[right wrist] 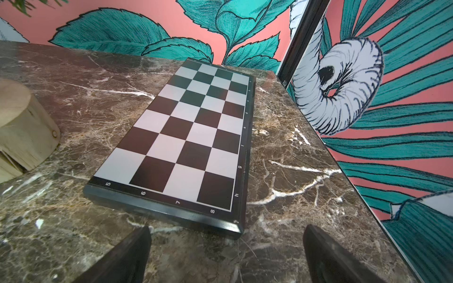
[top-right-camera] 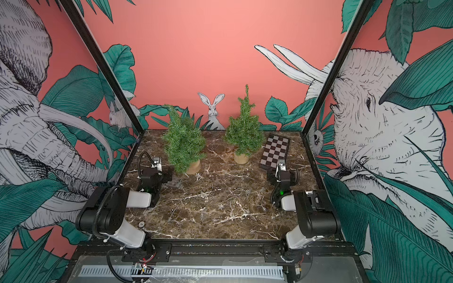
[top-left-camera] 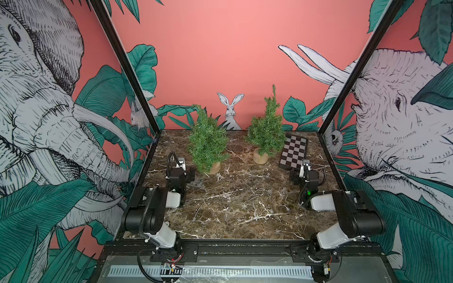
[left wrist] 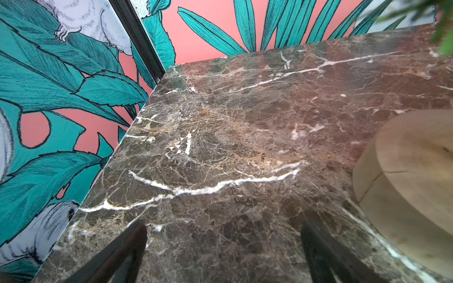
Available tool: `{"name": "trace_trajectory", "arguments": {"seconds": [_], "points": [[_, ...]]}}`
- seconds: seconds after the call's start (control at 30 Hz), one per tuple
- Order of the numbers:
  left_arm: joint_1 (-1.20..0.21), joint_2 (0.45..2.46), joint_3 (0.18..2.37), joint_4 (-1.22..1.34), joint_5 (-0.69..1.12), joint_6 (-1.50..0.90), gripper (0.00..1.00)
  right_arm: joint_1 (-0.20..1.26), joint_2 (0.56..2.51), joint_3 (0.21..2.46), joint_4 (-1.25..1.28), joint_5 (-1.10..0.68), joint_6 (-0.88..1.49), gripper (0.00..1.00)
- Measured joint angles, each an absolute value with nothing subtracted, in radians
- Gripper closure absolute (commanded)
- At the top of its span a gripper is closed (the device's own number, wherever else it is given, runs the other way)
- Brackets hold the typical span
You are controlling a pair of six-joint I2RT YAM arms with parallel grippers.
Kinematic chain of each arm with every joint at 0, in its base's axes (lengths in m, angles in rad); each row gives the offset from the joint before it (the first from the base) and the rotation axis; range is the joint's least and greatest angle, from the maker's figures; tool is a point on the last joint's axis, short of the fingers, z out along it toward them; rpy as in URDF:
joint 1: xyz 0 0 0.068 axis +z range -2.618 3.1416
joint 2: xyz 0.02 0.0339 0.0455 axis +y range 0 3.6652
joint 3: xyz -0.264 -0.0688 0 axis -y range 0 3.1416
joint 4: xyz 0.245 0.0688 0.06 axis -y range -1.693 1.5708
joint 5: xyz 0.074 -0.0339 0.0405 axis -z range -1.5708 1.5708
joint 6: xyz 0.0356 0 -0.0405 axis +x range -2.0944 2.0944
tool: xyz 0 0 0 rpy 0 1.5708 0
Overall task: Wrap string light around the christmas tree
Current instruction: Pick up the Christmas tree at the center of the board.
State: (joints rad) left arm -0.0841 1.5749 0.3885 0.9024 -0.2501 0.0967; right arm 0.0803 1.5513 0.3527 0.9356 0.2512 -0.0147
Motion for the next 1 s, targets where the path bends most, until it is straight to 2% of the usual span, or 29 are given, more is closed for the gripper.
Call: {"name": "trace_trajectory", "arguments": {"seconds": [1.0], "points": [[-0.084,1.557,0.385,0.896,-0.25,0.097,0.0,0.08,1.546,0.352,0.937,0.228,-0.019,0.01]]}}
